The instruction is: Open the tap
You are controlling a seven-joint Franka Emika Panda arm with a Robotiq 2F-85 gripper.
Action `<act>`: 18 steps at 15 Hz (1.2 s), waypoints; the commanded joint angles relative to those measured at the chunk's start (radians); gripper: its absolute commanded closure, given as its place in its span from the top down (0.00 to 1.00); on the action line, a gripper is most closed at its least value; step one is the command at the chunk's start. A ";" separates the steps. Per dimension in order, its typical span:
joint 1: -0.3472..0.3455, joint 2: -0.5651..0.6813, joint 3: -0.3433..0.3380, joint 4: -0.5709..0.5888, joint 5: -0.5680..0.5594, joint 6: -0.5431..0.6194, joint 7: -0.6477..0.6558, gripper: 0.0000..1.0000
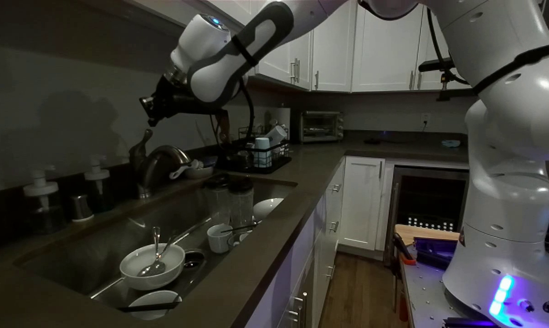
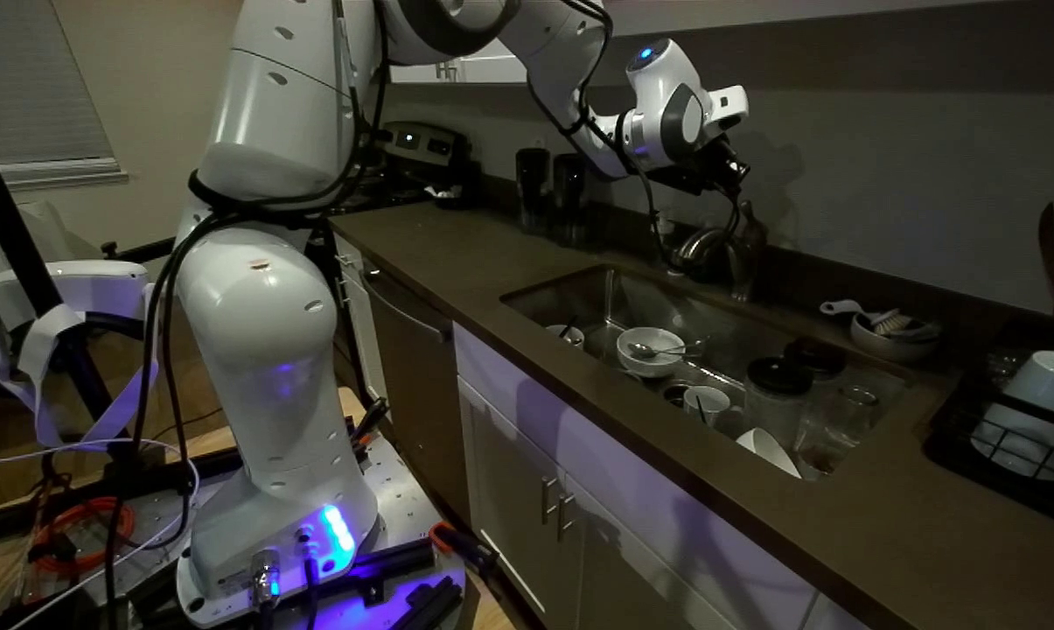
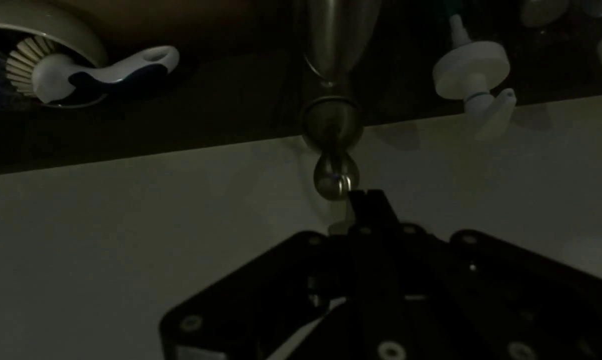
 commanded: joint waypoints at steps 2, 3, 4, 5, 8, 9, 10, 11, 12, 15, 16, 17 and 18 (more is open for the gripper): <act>-0.027 0.028 0.048 0.048 0.201 -0.058 -0.208 0.04; -0.024 0.029 0.048 0.053 0.228 -0.076 -0.231 0.04; -0.017 0.029 0.043 0.051 0.244 -0.088 -0.247 0.03; -0.017 0.030 0.045 0.052 0.259 -0.101 -0.262 0.03; -0.011 0.031 0.038 0.058 0.278 -0.126 -0.281 0.04; -0.010 0.031 0.036 0.060 0.280 -0.133 -0.285 0.04; -0.011 0.032 0.037 0.062 0.282 -0.136 -0.288 0.03; -0.008 0.035 0.033 0.062 0.279 -0.132 -0.285 0.03; -0.008 0.040 0.032 0.069 0.279 -0.132 -0.285 0.04; -0.011 0.061 0.038 0.090 0.283 -0.137 -0.289 0.04; -0.010 0.071 0.035 0.102 0.283 -0.143 -0.288 0.04; -0.011 0.081 0.035 0.116 0.283 -0.150 -0.288 0.04; -0.009 0.088 0.032 0.122 0.281 -0.150 -0.285 0.04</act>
